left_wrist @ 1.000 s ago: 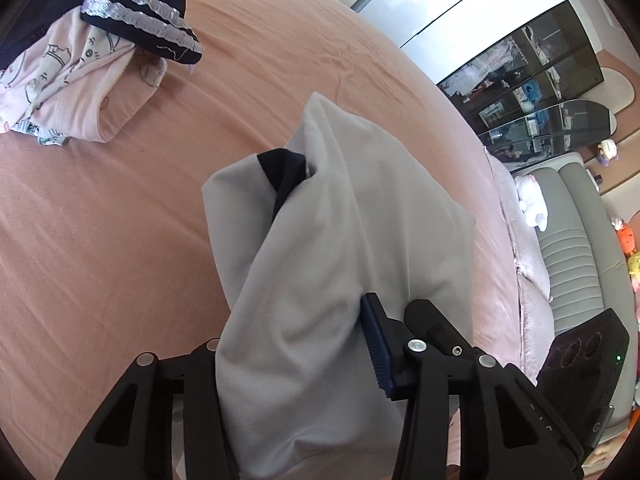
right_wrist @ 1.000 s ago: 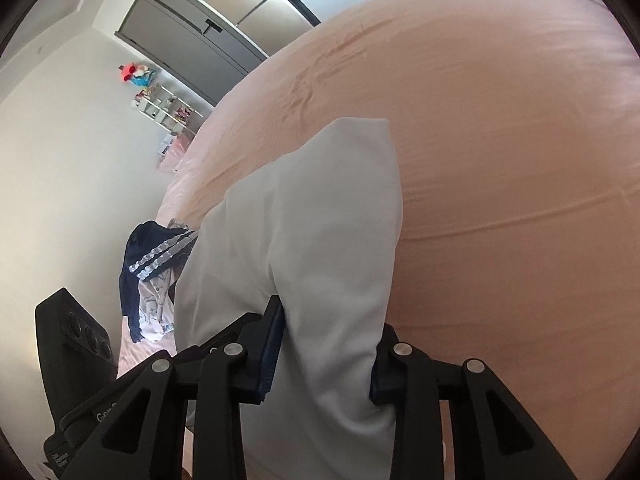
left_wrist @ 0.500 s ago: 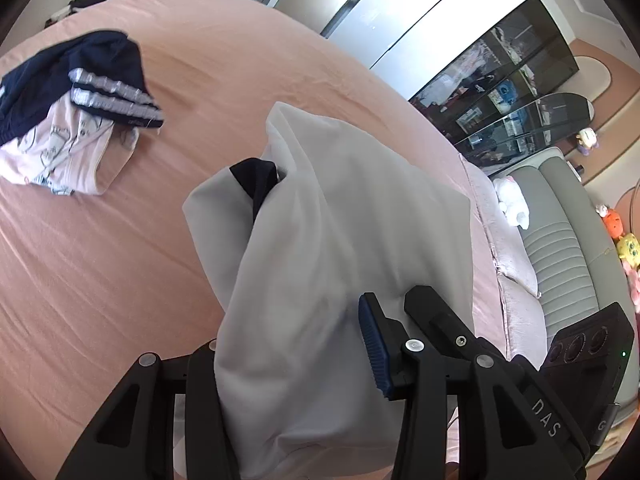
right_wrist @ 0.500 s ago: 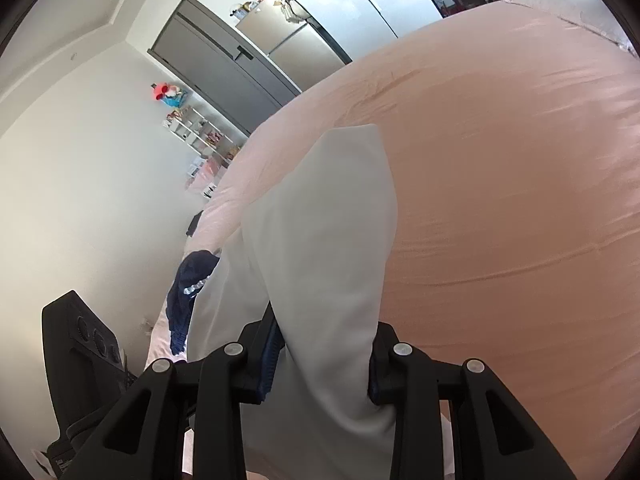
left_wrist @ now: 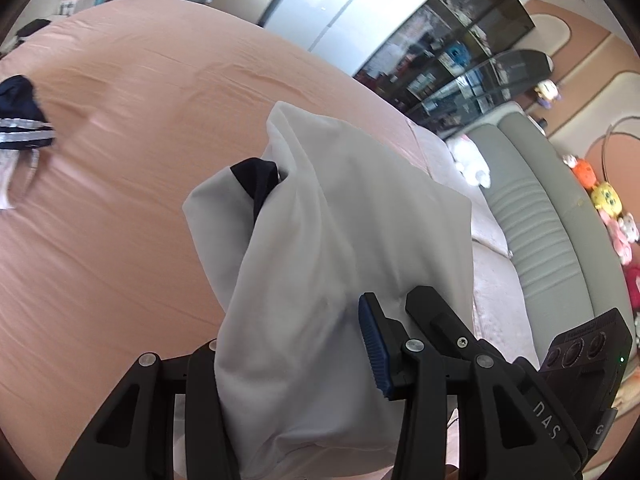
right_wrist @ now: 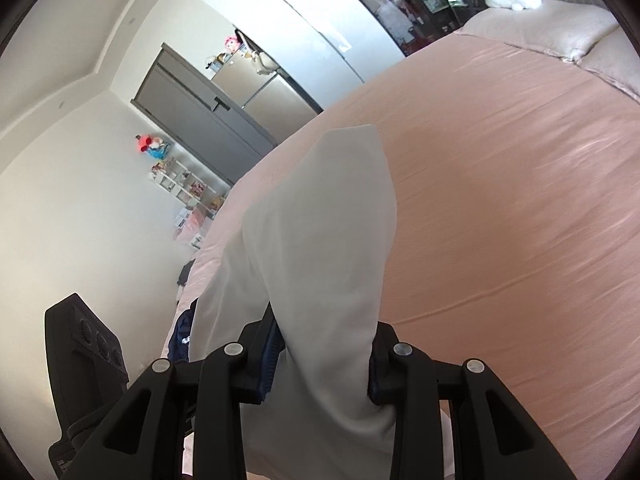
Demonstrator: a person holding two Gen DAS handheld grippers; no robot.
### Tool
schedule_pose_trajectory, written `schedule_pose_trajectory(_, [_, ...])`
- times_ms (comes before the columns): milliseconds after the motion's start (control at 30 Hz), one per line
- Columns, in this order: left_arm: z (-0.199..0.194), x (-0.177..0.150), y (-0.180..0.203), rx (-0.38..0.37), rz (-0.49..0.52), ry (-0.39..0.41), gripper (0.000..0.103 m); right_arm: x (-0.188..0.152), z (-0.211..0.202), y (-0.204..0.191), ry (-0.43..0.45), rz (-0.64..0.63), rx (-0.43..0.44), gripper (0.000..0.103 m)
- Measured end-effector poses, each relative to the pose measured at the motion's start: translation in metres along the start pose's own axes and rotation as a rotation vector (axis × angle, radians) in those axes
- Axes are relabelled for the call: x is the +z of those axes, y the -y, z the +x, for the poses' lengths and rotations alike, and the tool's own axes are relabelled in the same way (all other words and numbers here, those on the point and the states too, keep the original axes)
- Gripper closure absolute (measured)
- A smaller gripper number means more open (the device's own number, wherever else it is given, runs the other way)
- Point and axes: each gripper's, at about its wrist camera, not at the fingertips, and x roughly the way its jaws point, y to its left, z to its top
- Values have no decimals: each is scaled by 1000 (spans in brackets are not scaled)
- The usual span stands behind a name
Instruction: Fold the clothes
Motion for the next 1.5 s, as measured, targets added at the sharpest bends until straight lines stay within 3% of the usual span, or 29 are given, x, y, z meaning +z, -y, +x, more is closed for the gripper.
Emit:
schedule_pose_trajectory(333, [77,-37,96,-77,53,-127,63,19,-77,97,90,110,-137,70])
schedule_pose_trajectory(600, [128,-66,144,-82,71,-208,63,38,-106,152,85,125,-236,70])
schedule_pose_trajectory(933, [159,-80,160,-44,66,-240,63,38,-108,197,54,164,-260,70])
schedule_pose_trajectory(1167, [199,-92,131,-2,20,-293,63,27,-71,225,-28,161,-300,68])
schedule_pose_trajectory(1367, [208,-100,133,5,105,-299,58,8,-54,262,-64,221,-335,64])
schedule_pose_trajectory(1500, [211,-99,131,-19,87,-306,53,3,-53,269,-55,224,-325,60])
